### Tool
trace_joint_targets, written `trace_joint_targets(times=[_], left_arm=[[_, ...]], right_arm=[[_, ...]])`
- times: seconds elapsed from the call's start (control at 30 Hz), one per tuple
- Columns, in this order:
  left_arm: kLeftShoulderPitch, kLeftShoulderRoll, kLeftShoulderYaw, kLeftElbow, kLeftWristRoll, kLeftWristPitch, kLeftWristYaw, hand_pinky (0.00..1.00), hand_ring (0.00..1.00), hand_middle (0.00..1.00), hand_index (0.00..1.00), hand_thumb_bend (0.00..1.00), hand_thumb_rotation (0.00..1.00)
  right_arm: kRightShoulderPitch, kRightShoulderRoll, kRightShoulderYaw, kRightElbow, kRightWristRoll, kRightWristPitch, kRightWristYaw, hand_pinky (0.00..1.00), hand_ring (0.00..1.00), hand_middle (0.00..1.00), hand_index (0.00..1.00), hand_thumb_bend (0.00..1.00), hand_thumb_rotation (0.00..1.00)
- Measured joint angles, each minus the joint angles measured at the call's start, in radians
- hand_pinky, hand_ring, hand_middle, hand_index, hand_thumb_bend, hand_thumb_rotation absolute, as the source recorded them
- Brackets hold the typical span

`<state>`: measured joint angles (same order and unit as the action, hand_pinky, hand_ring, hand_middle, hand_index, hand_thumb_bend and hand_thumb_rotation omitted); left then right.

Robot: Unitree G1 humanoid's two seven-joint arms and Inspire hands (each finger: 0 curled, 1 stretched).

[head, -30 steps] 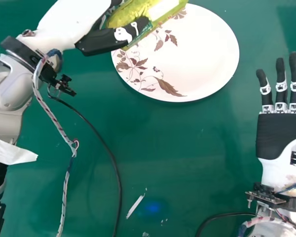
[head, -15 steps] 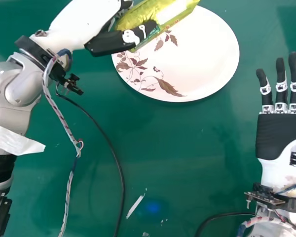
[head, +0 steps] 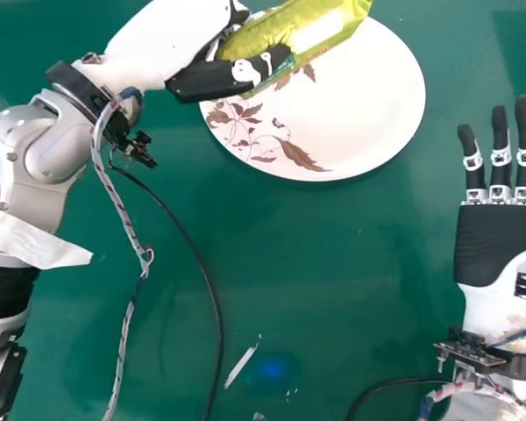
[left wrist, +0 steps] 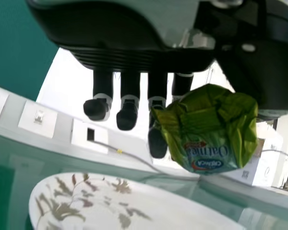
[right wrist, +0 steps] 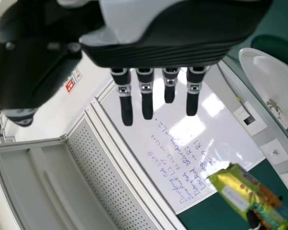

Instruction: Pick up biscuit and place it in the plate

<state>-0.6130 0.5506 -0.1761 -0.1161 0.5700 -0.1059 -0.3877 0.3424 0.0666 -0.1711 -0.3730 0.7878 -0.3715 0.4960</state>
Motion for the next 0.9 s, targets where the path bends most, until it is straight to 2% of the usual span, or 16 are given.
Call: trace_joint_targets(times=[0.23, 0.5, 0.9], left_arm=[[0.0, 0.0, -0.016, 0.032, 0.014, -0.017, 0.001, 0.03, 0.1, 0.18, 0.47, 0.49, 0.14], [-0.003, 0.001, -0.043, 0.059, 0.022, -0.039, -0.012, 0.03, 0.1, 0.19, 0.47, 0.49, 0.14], [-0.005, 0.002, -0.079, 0.082, 0.077, -0.049, -0.04, 0.05, 0.12, 0.21, 0.47, 0.5, 0.14]], right_arm=[[0.0, 0.0, 0.0, 0.001, 0.0, -0.002, 0.0, 0.92, 0.95, 0.92, 0.85, 0.92, 0.4], [0.0, 0.0, 0.002, 0.004, 0.003, -0.003, 0.009, 0.93, 0.95, 0.91, 0.85, 0.94, 0.38], [0.0, 0.0, 0.001, 0.008, 0.016, -0.004, 0.015, 0.97, 0.98, 0.93, 0.85, 0.93, 0.41]])
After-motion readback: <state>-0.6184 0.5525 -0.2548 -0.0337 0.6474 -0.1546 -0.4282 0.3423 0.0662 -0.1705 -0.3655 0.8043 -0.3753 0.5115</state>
